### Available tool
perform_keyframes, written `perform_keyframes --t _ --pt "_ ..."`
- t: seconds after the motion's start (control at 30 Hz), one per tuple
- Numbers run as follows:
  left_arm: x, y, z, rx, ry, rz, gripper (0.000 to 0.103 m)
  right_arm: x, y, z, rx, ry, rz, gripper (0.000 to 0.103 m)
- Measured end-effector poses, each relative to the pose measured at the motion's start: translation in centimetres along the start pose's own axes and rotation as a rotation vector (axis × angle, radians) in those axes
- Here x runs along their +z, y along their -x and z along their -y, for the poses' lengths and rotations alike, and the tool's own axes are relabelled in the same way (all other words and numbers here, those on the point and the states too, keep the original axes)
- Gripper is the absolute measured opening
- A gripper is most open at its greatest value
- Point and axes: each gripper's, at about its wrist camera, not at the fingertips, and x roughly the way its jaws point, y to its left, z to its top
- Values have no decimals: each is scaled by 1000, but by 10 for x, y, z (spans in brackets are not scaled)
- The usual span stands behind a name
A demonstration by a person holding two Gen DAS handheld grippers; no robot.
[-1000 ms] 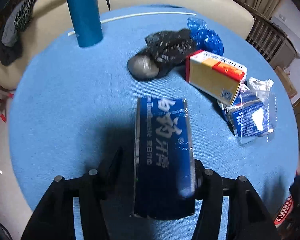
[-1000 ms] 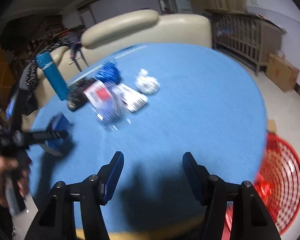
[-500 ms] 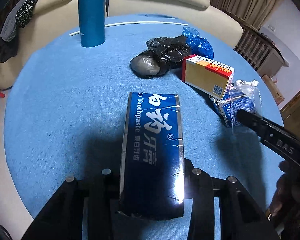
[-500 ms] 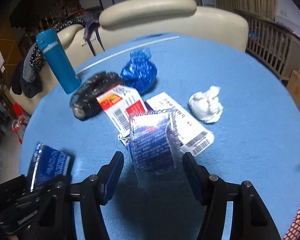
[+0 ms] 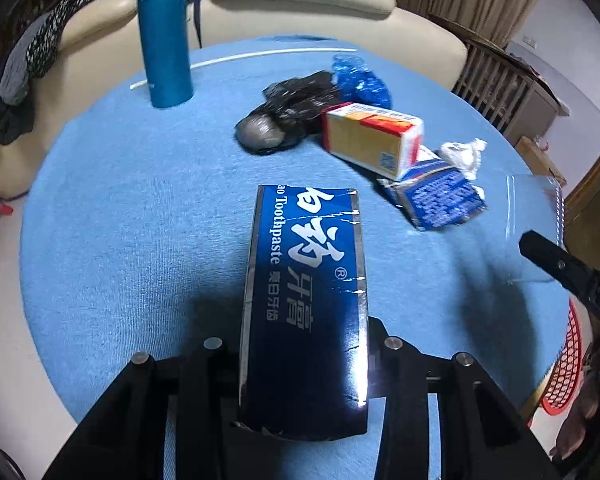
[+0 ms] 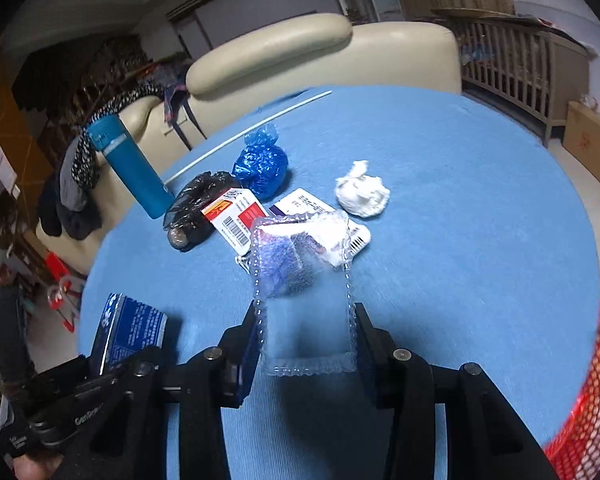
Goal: Collect trash
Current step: 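Grasp the toothpaste box with the left tool while the right grasps the clear tray, then carry the box and tray over the red basket and release both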
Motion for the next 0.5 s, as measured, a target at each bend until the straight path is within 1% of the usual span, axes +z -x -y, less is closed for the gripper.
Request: perform_keyframes --t 0.17,0.5 --pt "-4 18 19 23 -42 27 41 -17 37 11 7 -26 54 45" --pt "-12 56 59 21 -124 94 41 -36 105 39 7 -83 173 45"
